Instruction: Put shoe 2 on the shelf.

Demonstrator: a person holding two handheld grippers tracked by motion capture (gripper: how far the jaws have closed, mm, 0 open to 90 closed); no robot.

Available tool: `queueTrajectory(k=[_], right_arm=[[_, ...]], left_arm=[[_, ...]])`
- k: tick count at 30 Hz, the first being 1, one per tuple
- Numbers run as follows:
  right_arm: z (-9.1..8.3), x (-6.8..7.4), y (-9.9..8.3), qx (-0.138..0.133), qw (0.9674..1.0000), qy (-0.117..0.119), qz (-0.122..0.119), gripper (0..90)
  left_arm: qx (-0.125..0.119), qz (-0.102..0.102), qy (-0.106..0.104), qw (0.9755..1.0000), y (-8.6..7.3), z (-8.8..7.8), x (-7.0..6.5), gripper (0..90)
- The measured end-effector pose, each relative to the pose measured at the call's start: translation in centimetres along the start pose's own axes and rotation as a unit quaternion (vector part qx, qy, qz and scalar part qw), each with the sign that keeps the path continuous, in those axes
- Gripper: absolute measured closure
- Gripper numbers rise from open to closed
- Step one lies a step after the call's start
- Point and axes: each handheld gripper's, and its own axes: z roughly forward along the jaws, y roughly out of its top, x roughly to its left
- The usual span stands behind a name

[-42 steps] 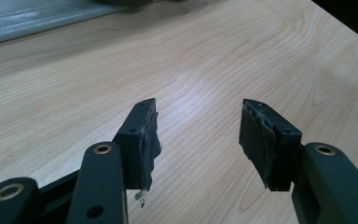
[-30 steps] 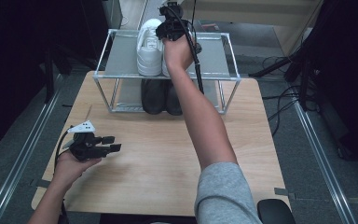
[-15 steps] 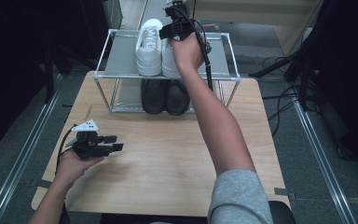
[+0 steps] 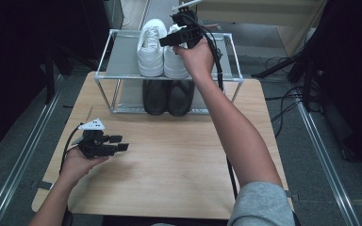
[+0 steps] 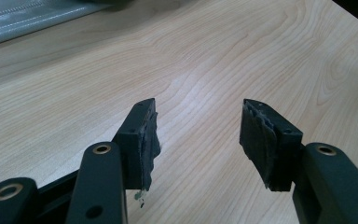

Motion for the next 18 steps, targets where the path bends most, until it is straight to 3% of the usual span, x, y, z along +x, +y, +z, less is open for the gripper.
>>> queueTrajectory(k=[6, 9, 11, 18], right_arm=[[-1.5, 0.1, -0.6, -0.011, 0.9996, 0.021, -0.016, 45.2], [-2.2, 0.2, -1.1, -0.004, 0.9993, 0.031, -0.021, 44.8], [-2.9, 0.1, -1.8, -0.007, 0.9989, 0.026, -0.040, 44.2], [-4.2, -0.2, -3.1, -0.023, 0.9980, 0.039, -0.043, 43.9]], left_arm=[[0.006, 0.000, -0.002, 1.0000, 0.3, 0.3, -0.1, 46.0], [0.010, 0.003, -0.002, 0.9999, 0.4, 0.5, -0.1, 45.8], [0.009, 0.002, -0.003, 1.0000, 0.5, 0.6, -0.2, 46.0], [0.014, 0.003, -0.003, 0.9999, 0.6, 0.7, -0.1, 45.9]])
